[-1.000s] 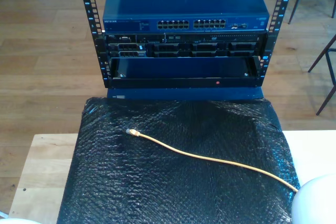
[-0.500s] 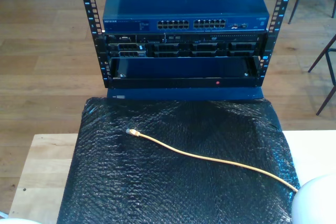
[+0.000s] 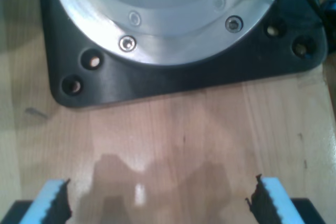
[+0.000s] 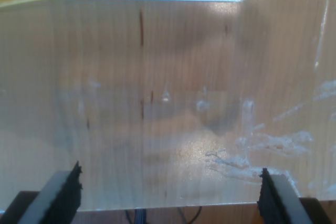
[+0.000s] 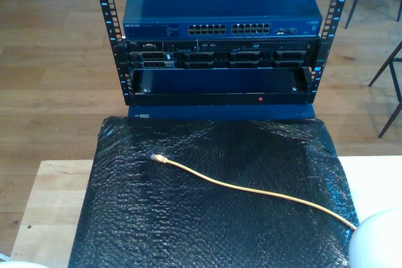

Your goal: Grab the cable and plug it in

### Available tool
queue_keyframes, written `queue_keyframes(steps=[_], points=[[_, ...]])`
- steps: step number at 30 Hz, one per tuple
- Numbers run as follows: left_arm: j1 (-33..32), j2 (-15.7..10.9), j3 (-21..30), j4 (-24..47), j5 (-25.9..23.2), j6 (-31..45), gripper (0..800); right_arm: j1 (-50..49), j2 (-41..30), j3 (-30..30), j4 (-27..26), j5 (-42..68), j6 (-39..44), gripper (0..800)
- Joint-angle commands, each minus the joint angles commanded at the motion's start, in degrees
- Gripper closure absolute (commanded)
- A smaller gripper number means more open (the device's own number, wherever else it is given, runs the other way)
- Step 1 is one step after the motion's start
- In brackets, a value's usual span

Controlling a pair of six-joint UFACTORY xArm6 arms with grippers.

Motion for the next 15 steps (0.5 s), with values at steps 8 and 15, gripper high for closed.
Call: queue_keyframes(steps=[8, 15], points=[[0.0, 0.0, 0.0, 0.0, 0.0, 0.0, 0, 0.0, 0.18, -0.09, 0.0, 0.09, -0.09, 0], [0.0, 0.0, 0.0, 0.0, 0.0, 0.0, 0, -0.18, -0.18, -0.35, 0.0, 0.35, 0.79, 0]])
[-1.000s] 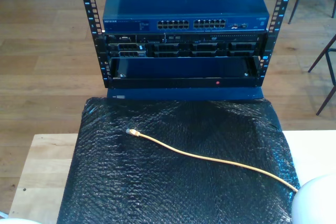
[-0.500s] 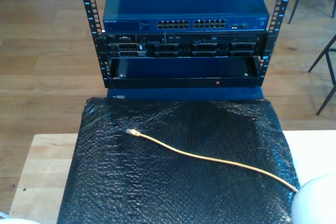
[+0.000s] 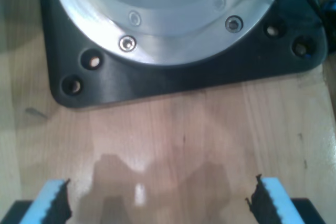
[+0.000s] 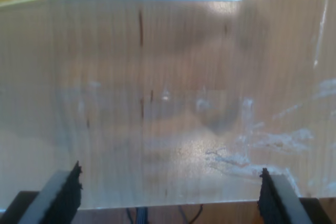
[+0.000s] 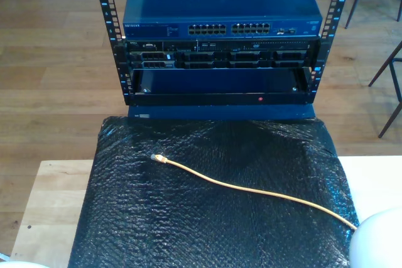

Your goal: Grab the cable and plug it in

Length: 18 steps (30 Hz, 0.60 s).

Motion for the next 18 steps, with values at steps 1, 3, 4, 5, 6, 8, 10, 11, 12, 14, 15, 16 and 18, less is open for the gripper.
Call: queue_keyframes(steps=[1, 3, 4, 5, 6, 8, 10, 11, 12, 14, 15, 16, 18], points=[[0.0, 0.0, -0.09, 0.0, 0.0, 0.0, 0, 0.0, 0.0, 0.0, 0.0, 0.09, 0.26, 0], [0.0, 0.0, -0.09, 0.09, 0.09, 0.0, 0, 0.0, 0.0, -0.18, 0.0, 0.18, 0.53, 0], [0.0, 0.0, -0.09, 0.09, 0.0, 0.0, 0, 0.0, 0.0, -0.53, 0.0, 0.53, 0.97, 0], [0.0, 0.0, -0.09, 0.09, 0.0, 0.0, 0, 0.09, -0.26, -0.88, 0.0, 1.14, 1.41, 0], [-0.09, 0.0, -0.09, 0.09, 0.0, -0.09, 0, 0.09, -0.62, -1.32, -0.09, 2.11, 1.85, 0], [-0.09, 0.0, 0.09, 0.09, 0.0, -0.09, 0, 0.18, -1.32, -2.29, -0.09, 4.66, 2.64, 0], [-0.09, 0.0, 0.09, 0.09, 0.18, -0.18, 0, 0.09, -1.49, -4.13, -0.09, 7.56, 2.9, 0], [-0.09, 0.0, 0.09, 0.09, 0.09, -0.26, 0, 0.09, -1.49, -5.01, -0.09, 9.05, 2.9, 0], [-0.09, 0.0, 0.09, 0.09, 0.09, -0.26, 0, 0.0, -1.41, -5.8, -0.18, 10.64, 2.9, 0], [-0.09, 0.0, 0.09, 0.09, 0.18, -0.35, 0, 0.0, -1.32, -7.21, -0.18, 13.1, 3.08, 0], [-0.09, 0.0, 0.0, 0.18, 0.18, -0.35, 0, 0.0, -1.23, -7.91, -0.09, 14.07, 3.43, 0], [-0.09, 0.0, 0.0, 0.18, 0.18, -0.35, 0, 0.0, -1.23, -8.53, -0.09, 15.03, 4.13, 0], [-0.09, -0.09, -0.09, 0.26, 0.26, -0.44, 0, 0.0, -1.32, -10.02, -0.09, 17.58, 5.8, 0]])
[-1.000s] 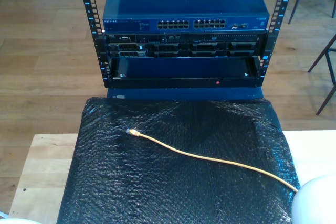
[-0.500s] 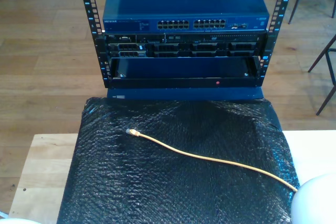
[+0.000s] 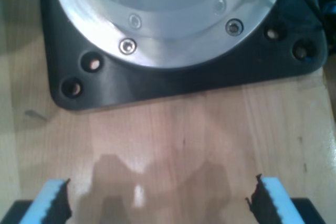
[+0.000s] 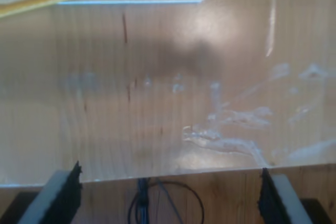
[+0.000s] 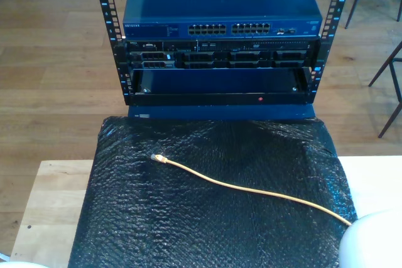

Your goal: Grab the cable and plug it in

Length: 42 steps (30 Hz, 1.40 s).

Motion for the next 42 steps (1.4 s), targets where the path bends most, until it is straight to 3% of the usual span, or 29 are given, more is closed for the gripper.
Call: queue_keyframes(steps=[5, 13, 17, 26, 33, 42], points=[[0.0, -0.53, -0.18, 0.26, 0.26, -0.09, 0, 0.44, 0.0, -5.45, 0.09, 4.84, 9.32, 26], [0.09, -3.08, -1.23, 0.26, 2.2, -0.18, 0, 8.35, 0.79, -8.79, 0.09, 3.78, 19.69, 73], [0.09, -3.6, -3.87, 0.26, 7.12, -0.79, 0, 10.11, 2.55, -10.46, 0.09, 3.52, 23.65, 0], [-0.26, -3.87, -15.74, 0.18, 22.95, -5.01, 0, 14.42, 4.75, -18.9, 0.09, 7.65, 33.76, 0], [-7.47, -3.78, -23.47, 0.0, 30.86, -13.36, 0, 18.2, 7.56, -26.11, 0.18, 17.05, 42.37, 0], [-16.44, -3.25, -28.84, -0.09, 32.18, -28.04, 0, 26.64, 11.43, -33.76, 0.79, 24.97, 61.27, 0]])
